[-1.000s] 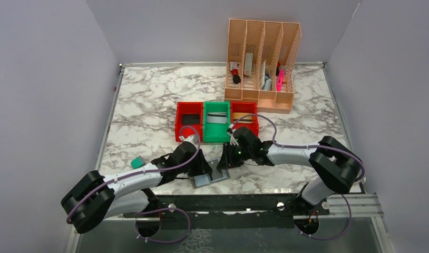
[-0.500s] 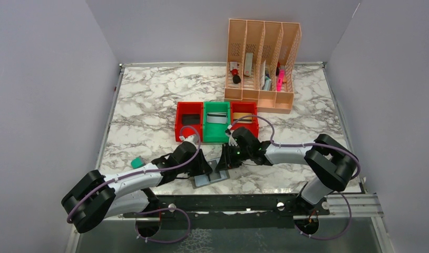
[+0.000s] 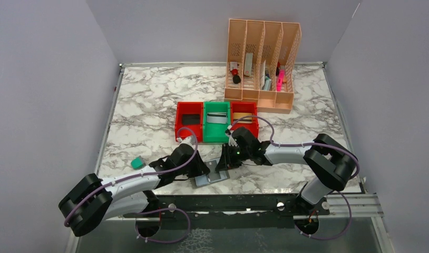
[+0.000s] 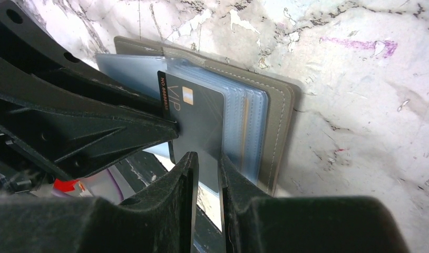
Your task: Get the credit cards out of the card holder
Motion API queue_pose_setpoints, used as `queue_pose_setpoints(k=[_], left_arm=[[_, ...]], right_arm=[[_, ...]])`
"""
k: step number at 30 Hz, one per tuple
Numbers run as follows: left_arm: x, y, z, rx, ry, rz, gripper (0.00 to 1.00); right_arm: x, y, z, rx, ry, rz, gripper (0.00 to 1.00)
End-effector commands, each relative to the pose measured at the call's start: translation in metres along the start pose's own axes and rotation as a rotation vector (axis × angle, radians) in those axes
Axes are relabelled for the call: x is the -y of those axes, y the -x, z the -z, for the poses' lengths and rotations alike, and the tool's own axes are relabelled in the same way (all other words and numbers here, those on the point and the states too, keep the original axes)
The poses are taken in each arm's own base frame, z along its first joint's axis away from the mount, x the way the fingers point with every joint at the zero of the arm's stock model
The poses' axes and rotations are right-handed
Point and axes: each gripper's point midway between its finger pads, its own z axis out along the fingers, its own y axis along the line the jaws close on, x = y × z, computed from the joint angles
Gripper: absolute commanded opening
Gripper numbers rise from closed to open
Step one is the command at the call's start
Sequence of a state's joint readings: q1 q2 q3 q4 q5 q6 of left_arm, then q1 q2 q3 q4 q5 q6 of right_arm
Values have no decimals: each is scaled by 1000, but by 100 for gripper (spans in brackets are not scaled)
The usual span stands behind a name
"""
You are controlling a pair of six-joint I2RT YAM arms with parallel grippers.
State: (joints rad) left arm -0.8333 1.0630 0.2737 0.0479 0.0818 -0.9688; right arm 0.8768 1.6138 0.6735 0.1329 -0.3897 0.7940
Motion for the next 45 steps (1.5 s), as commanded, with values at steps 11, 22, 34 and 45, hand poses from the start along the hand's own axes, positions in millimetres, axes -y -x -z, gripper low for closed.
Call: queue_pose_setpoints(k=[11,22,34,45], left_arm=[[-8,4,10,52,19,14,13],[2,1,8,33,-32,28,23],[-5,1,11,47,-5,29,10],[-8,1,13,48,9,26,7]], right_arm=[[20,-5,-6,-17,-88,-29,25],[20,-5,-7,-22,-91,-33,25],[24,-2,-6,-8,-124,-33,25],[28,-4,-9,-19,-132,-45,25]])
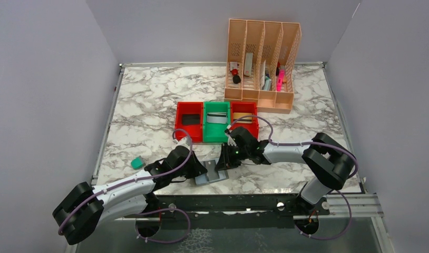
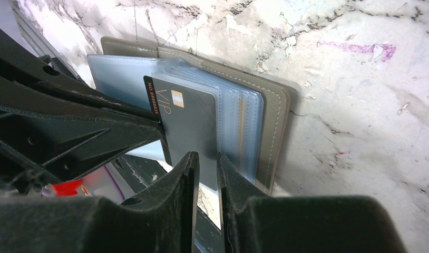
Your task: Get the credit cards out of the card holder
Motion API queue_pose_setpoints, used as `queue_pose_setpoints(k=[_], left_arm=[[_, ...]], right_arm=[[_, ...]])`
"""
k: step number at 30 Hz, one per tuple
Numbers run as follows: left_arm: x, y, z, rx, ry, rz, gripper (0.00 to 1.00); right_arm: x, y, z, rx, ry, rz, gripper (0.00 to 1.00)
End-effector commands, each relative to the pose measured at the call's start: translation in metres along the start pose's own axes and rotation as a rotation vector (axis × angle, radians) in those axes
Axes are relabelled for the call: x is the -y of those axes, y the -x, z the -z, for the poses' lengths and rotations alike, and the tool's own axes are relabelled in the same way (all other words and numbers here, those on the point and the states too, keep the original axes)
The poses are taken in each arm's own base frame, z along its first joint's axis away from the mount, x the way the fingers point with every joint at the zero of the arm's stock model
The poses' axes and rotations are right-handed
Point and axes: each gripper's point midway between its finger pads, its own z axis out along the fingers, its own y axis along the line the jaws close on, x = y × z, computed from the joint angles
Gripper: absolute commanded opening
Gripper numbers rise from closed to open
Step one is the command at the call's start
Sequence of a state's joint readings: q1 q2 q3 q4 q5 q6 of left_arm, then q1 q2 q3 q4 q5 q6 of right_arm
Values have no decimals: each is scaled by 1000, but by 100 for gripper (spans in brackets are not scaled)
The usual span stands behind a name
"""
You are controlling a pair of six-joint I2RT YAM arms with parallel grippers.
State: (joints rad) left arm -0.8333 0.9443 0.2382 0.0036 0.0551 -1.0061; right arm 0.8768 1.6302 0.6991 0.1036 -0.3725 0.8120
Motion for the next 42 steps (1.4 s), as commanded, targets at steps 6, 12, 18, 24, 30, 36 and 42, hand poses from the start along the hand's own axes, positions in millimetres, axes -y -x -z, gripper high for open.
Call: queue_pose_setpoints(k=[6,12,18,24,30,36,42], left_arm=[[-17,3,5,25,85,-33,4],[-19,3,8,29,92,-37,3],[-19,3,8,30,91,-36,3],[-14,5,8,34,71,-34,3],[-10,6,8,34,59,-33,3],[-8,6,8,34,51,-34,3],[-4,8,8,37,36,-27,6]], right_arm=[[23,-4,-6,-3,-94,-25,21],[22,-3,-6,0,-96,-22,20],[11,2,0,15,-56,36,22],[-26,18,19,77,80,170,29],[-46,16,15,54,194,179,34],[-32,-1,-7,-39,199,139,38],[-1,-11,-16,-61,80,76,38]])
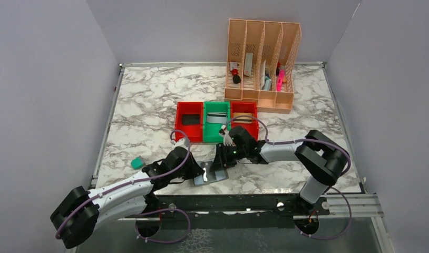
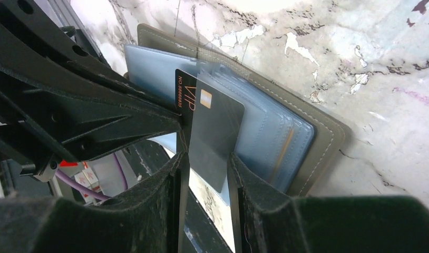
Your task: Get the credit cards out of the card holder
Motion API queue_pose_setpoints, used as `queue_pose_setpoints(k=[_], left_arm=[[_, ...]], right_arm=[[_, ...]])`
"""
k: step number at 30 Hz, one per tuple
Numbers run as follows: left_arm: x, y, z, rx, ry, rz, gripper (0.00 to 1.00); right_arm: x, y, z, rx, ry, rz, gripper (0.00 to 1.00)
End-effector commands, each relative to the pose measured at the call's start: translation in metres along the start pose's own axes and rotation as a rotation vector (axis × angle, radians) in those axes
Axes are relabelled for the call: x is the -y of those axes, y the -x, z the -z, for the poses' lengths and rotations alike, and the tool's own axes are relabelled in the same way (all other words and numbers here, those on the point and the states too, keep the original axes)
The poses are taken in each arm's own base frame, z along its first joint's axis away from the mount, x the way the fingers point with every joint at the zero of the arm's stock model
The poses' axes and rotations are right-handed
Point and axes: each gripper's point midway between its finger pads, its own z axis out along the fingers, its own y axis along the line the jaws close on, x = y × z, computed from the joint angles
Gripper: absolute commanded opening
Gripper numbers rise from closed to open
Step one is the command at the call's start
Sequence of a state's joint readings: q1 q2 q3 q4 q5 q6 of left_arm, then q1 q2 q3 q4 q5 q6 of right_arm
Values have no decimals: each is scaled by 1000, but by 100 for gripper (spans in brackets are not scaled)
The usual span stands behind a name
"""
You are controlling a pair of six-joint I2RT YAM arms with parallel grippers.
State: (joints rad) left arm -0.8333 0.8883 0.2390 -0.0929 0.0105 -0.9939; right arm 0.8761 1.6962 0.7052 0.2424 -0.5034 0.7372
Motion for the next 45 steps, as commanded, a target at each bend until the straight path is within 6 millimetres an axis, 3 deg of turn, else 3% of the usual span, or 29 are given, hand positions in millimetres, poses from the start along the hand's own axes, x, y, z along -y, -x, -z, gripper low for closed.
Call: queue_pose_setpoints(k=[1,8,12,25,38,45], left_arm=[[11,7,2,21,-28,-14,8],[24,5,1,8,-97,12,23],[29,1,0,-1,-141,41,25],[23,-1,0,10,-143,77,14],[19,2,2,25,-111,56,15],[18,6,3,36,-97,48,9]], right_arm=[[19,-11,-4,-26,-71,-42,38],[28,-22,-9,-41,-79,-112,34],[33,-24,-9,-34,-101,-146,33],[39,-24,-10,-31,-134,-163,32],[41,-22,-8,-23,-160,-161,32],[46,-22,-8,-26,-191,-169,32]])
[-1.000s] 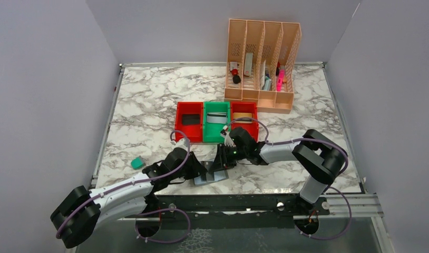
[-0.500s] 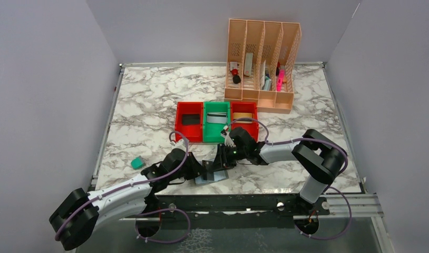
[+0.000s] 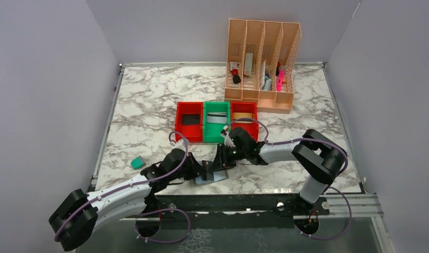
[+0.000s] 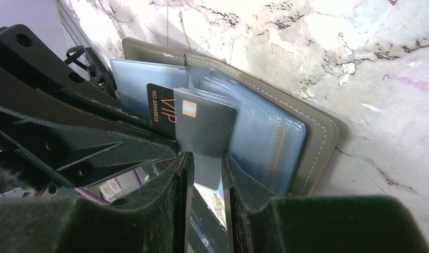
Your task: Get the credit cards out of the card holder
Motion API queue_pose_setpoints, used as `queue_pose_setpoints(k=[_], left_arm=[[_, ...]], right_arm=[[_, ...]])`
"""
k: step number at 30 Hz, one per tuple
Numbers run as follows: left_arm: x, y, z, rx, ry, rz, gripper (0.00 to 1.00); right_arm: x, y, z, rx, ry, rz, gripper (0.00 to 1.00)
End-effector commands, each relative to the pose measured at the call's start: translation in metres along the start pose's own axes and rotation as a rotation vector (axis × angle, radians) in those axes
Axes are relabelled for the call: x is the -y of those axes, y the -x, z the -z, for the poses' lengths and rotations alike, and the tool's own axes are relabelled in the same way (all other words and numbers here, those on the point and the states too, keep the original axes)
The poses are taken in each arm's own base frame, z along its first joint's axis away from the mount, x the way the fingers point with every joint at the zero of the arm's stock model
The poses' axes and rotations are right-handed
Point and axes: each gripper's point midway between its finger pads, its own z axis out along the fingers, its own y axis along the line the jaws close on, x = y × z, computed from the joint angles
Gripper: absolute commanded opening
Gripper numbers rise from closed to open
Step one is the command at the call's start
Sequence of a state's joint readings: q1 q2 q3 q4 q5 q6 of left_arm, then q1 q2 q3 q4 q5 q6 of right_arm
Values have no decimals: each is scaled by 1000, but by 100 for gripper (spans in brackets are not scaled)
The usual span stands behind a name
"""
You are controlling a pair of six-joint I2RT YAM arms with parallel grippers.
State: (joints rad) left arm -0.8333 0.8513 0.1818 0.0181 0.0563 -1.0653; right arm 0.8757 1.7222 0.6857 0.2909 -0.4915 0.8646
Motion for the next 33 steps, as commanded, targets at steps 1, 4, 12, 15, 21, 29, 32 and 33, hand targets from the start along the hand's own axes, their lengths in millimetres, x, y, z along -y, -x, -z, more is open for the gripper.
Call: queue_pose_setpoints(k=[1,4,12,15,21,29,32,33], left_arm=[[5,8,3,29,10,-26,8],[3,12,5,38,32,-44,3],[3,15,9,47,55,-64,0],[3,18,12,56,67,-74,0],[7,36,24,102,122,-140,0],[31,67,38,177,141,-267,0],[41,81,44,218,142,-326,0],[44,86,46,231,145,-353,0]], right_arm=[[46,-15,-2,-22,-189,-42,32],[47,-14,-1,-17,-201,-43,32],[50,-14,0,-14,-219,-47,30],[49,-13,0,-12,-218,-43,30],[31,-8,3,-6,-147,-3,30],[-7,14,25,89,-63,100,33],[-11,20,35,125,-78,118,33],[-12,22,38,141,-83,125,33]])
